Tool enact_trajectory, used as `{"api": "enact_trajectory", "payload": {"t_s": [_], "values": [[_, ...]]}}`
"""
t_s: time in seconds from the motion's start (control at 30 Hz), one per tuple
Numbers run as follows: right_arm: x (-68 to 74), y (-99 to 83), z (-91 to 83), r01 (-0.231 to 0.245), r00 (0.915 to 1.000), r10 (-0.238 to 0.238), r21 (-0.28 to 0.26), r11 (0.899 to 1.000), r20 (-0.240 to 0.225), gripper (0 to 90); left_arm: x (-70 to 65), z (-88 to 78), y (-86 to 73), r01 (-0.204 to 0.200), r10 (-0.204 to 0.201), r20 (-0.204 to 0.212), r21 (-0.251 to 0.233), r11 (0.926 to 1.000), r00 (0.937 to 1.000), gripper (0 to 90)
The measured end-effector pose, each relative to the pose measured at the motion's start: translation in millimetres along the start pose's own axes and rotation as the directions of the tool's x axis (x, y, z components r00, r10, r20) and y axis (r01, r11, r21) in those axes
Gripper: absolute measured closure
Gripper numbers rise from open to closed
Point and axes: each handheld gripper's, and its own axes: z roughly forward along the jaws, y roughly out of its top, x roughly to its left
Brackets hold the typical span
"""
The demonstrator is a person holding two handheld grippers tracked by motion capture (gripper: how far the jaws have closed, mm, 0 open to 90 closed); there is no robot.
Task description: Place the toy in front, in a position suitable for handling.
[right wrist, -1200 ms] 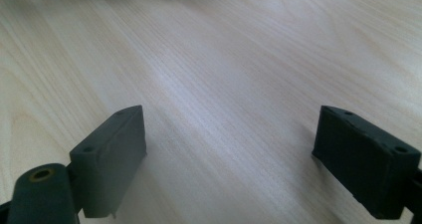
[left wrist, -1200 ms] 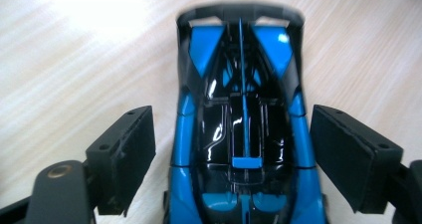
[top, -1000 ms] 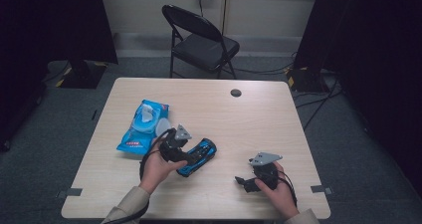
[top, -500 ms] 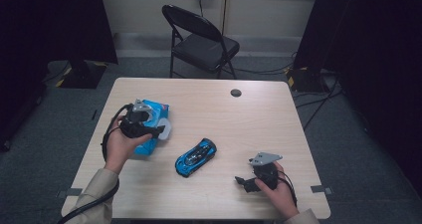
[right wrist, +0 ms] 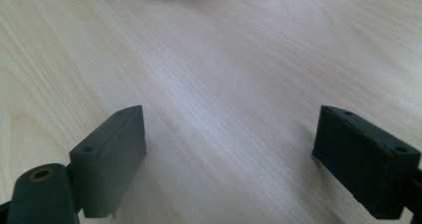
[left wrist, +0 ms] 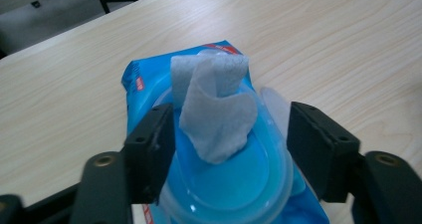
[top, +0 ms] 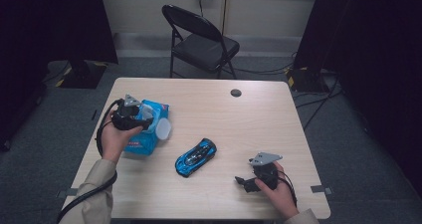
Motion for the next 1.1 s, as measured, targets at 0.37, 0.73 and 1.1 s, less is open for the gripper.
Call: {"api": "enact_trajectory", "payload": {"t_s": [0.37, 0.73, 1.1], "values": [[0.0, 0.0, 0.0, 0.000, 1.0000, 0.000, 0.000, 1.000, 0.000, 12.3, -0.7, 7.8, 0.9, 0.127, -0.129, 0.027, 0.074, 0.9892, 0.9913, 78.1], [0.0, 0.0, 0.0, 0.000, 1.0000, 0.000, 0.000, 1.000, -0.001, 12.3, 9.9, -8.0, 14.7, 0.192, -0.193, 0.008, 0.091, 0.9772, 0.9811, 89.5], [0.0, 0.0, 0.0, 0.000, 1.0000, 0.000, 0.000, 1.000, -0.001, 12.3, 11.3, -22.0, 27.4, 0.192, -0.197, 0.047, 0.097, 0.9765, 0.9792, 89.9]]}}
